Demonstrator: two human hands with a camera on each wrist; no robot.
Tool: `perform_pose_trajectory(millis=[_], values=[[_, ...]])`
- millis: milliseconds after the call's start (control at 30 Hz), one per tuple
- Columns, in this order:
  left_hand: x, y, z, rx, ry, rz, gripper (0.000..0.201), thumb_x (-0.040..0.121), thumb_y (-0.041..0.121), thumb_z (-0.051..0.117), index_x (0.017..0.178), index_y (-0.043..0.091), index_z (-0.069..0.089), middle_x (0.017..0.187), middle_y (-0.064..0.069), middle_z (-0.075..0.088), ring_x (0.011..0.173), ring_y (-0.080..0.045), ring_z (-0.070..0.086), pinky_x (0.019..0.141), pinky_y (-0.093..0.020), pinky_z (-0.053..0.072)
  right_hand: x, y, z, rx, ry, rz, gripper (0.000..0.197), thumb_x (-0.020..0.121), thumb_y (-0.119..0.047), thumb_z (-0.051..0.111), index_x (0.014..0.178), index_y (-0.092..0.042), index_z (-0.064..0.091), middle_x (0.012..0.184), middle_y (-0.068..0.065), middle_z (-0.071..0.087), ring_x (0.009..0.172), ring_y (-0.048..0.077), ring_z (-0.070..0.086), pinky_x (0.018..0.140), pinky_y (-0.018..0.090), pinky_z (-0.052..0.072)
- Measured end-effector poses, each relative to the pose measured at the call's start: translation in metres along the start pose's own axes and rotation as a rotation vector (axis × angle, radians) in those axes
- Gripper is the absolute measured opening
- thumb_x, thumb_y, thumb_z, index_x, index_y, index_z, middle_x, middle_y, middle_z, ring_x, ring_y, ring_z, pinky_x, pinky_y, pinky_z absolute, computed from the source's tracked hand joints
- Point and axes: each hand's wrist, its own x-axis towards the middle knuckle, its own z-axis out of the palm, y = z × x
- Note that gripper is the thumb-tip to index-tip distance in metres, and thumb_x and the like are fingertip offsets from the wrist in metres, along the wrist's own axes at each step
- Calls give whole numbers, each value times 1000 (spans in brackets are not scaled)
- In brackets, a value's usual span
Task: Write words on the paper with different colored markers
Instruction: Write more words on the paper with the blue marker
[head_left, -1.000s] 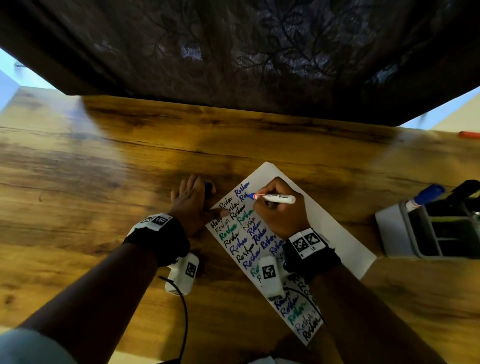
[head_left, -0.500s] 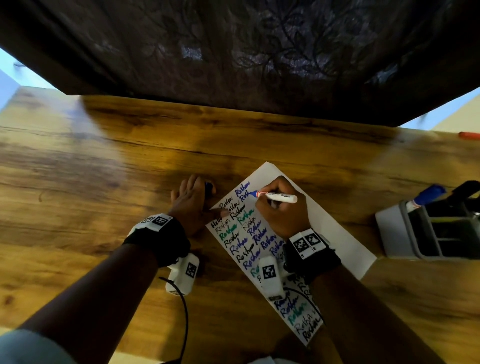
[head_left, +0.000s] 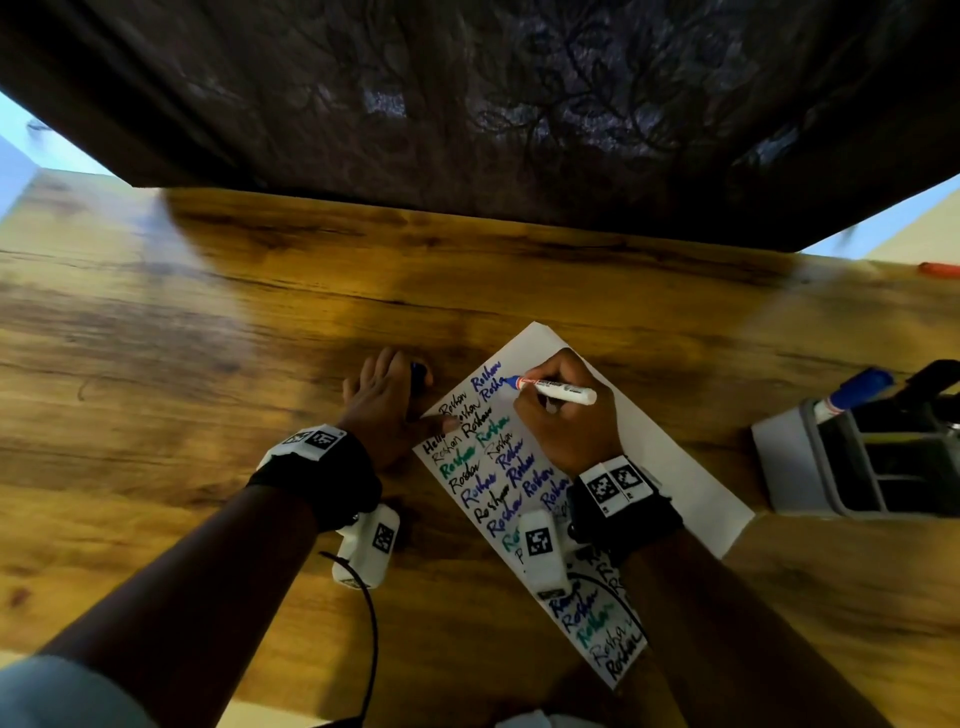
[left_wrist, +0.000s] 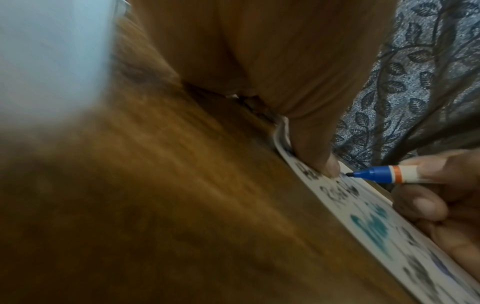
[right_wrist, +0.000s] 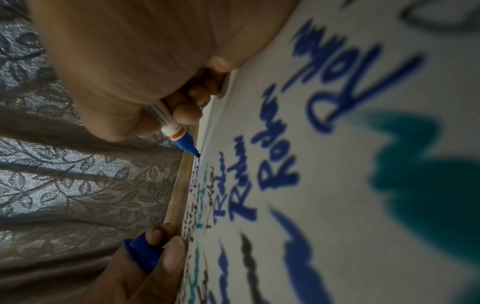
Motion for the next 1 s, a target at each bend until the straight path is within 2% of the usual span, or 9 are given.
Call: perform_pose_trajectory(millis=[100,233,400,500,600,733,833,900,1000], values=[[0,-1,0,-3,-2,-1,61,69,65,70,107,26,42,109,6,36,111,-17,34,99,-45,29,1,0,0,-1,2,9,12,83,-14,72,87,-8,63,79,-5,67,69,3,62,58,14,48],[1,-1,0,-10,-22,-11,61,68,66,69,106,27,41,113,4,38,114,-19,35,102,-51,29,1,1,-1,0,-4,0,12,81,-14,72,85,-9,62,76,-6,65,66,6,62,56,12,46],[-1,1,-1,-12,-2,3,56,69,64,70,101,31,37,113,3,38,113,-19,36,97,-45,30,1,0,0,4,26,-7,10,82,-13,70,85,-8,62,76,-2,67,68,9,62,55,15,47],[0,-1,-1,-6,-16,-10,58,68,67,69,102,33,35,114,4,37,114,-20,35,100,-48,29,1,0,0,30,34,-3,9,87,-15,68,92,-10,62,85,-7,69,76,-1,64,62,11,49],[0,-1,-1,6,-30,-19,59,69,67,69,102,33,34,111,6,34,115,-19,34,102,-50,28,2,-3,-2,99,65,67,10,91,-17,65,98,-11,62,94,-4,72,84,3,68,69,12,52],[-2,3,-3,27,-38,-26,61,69,67,69,103,29,35,114,3,36,117,-21,35,103,-50,28,5,-10,-9,203,58,165,12,93,-20,63,98,-10,59,82,3,73,77,6,68,70,9,49],[-4,5,-7,-1,-73,-49,60,69,69,67,101,30,35,118,5,36,118,-16,32,102,-48,25,11,-19,-15,348,18,239,16,94,-18,62,99,-5,55,79,8,73,78,14,70,79,19,53],[-7,9,-12,-43,-75,-48,56,74,73,57,102,29,37,115,7,36,117,-16,33,100,-46,24,14,-26,-25,424,11,277,18,94,-16,61,99,0,57,78,8,71,75,16,67,77,28,55],[-10,9,-15,-162,-62,-98,46,91,65,36,110,23,43,120,-1,45,123,-23,38,107,-50,22,16,-35,-44,403,-1,273,18,93,-29,63,89,-12,66,78,6,71,74,20,64,77,39,55]])
